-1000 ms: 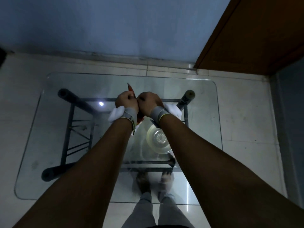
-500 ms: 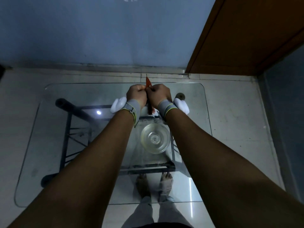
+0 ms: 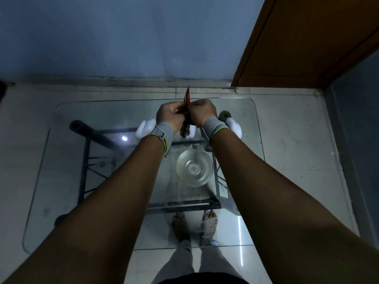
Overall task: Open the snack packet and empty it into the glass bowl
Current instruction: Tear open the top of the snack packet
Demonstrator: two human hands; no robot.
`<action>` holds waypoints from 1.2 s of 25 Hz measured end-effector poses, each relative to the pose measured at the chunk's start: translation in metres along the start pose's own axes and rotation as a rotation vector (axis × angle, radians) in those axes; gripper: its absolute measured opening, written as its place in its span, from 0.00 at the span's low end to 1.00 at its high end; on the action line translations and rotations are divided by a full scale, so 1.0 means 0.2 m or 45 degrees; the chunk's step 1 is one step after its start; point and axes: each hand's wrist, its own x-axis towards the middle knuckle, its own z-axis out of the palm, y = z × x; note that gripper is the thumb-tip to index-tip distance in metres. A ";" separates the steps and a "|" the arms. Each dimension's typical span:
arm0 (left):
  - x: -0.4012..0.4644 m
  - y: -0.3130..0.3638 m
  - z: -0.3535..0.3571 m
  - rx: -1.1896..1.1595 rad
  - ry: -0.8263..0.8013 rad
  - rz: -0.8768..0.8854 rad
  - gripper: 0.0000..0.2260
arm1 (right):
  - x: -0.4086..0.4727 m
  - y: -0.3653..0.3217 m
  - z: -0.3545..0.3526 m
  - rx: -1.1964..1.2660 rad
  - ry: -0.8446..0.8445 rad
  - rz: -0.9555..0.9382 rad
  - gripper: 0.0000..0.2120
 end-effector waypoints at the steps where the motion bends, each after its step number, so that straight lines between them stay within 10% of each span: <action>1: 0.00 0.00 0.00 -0.027 0.013 -0.019 0.17 | 0.00 0.01 0.00 0.075 -0.004 0.029 0.13; 21: -0.08 0.00 -0.14 0.811 0.245 0.496 0.18 | -0.08 0.08 -0.11 -0.415 0.290 -0.349 0.16; 26: -0.15 0.04 -0.04 0.816 -0.328 0.559 0.43 | -0.12 0.07 -0.10 -0.319 0.382 -0.403 0.15; 30: -0.17 0.10 0.02 1.297 -0.166 0.629 0.33 | -0.17 0.10 -0.13 -0.296 0.458 -0.463 0.14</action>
